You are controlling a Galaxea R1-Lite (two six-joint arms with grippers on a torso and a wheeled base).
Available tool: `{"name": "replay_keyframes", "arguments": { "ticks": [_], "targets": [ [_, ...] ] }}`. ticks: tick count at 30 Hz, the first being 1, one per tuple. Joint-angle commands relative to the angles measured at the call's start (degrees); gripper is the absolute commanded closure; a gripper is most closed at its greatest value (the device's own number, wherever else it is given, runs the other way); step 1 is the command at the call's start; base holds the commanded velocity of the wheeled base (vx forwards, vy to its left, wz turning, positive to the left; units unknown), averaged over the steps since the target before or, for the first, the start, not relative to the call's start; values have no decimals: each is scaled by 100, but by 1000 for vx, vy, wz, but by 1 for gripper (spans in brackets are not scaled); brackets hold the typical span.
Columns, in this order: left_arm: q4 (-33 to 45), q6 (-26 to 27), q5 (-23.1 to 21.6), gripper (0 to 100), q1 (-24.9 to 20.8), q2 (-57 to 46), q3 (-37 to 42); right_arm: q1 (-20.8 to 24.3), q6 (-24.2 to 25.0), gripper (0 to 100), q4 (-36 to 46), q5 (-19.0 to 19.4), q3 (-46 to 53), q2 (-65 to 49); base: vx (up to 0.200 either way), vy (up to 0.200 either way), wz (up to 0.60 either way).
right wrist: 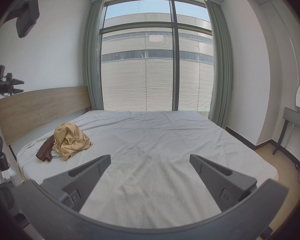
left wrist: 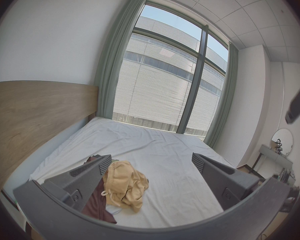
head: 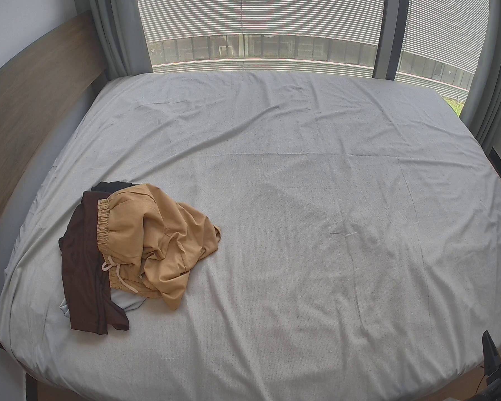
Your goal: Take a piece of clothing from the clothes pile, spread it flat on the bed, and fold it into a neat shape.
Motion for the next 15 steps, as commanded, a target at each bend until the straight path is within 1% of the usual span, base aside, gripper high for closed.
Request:
{"name": "replay_keyframes", "arguments": {
  "ticks": [1, 4, 11, 14, 15],
  "targets": [
    [-230, -153, -204, 0, -127, 1679, -1065, 4, -2, 0, -1, 2, 101, -40, 0, 0, 0],
    [-239, -171, -432, 0, -100, 1987, -1188, 4, -2, 0, -1, 2, 101, -31, 0, 0, 0],
    [-353, -162, -494, 0, -30, 2576, -1030, 4, 7, 0, -1, 2, 101, -40, 0, 0, 0],
    [-749, -311, -520, 0, 93, 2831, -828, 4, 7, 0, -1, 2, 101, -40, 0, 0, 0],
    [-942, -391, -556, 0, 286, 2989, -766, 4, 7, 0, -1, 2, 101, -40, 0, 0, 0]
  ]
}}
